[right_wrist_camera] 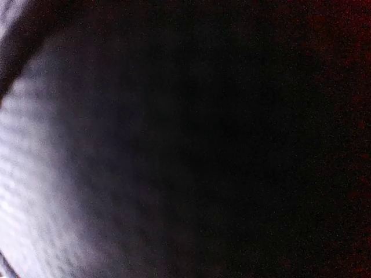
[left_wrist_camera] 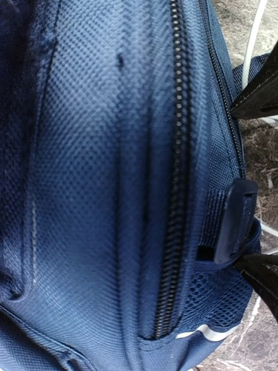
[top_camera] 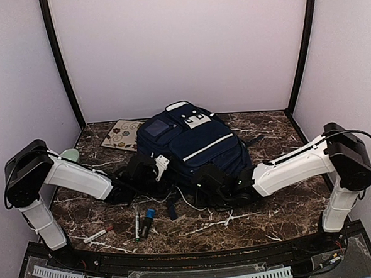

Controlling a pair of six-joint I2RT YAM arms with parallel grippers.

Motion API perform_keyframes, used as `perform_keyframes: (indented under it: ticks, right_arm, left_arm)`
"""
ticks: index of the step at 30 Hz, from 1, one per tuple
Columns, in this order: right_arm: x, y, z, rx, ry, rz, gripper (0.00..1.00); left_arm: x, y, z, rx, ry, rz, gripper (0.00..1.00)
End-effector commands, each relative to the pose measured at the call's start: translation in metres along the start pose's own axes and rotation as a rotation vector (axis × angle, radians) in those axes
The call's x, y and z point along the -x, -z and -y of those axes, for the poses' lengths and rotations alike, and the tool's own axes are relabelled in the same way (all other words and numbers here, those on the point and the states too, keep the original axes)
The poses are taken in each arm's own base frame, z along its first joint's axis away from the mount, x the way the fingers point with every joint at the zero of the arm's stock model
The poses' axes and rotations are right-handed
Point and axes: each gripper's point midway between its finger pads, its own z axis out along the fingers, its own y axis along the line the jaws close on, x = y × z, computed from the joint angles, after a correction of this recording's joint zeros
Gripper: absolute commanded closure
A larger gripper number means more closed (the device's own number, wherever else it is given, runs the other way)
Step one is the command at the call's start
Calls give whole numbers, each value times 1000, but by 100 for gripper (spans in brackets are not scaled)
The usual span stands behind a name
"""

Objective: Pack the student bag
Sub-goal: Hold the student bag at the center of the board, then zip the student bag into the largest pocket of the bag.

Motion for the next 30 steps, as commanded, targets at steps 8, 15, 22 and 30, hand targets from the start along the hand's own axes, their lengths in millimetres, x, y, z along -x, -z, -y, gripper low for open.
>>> perform_keyframes:
  ticks: [8, 15, 22, 30]
  right_arm:
    - [-8, 27, -8, 132, 70, -129, 100]
    - [-16, 38, 15, 102, 68, -229, 100]
    - [7, 74, 53, 62, 27, -201, 100]
    - [23, 97, 105, 35, -38, -215, 100]
  left_arm:
    - [27, -14, -13, 52, -40, 77, 30]
    - [21, -13, -21, 85, -70, 57, 100]
    - [0, -12, -46, 144, -2, 20, 100]
    - [-12, -8, -75, 196, 36, -5, 100]
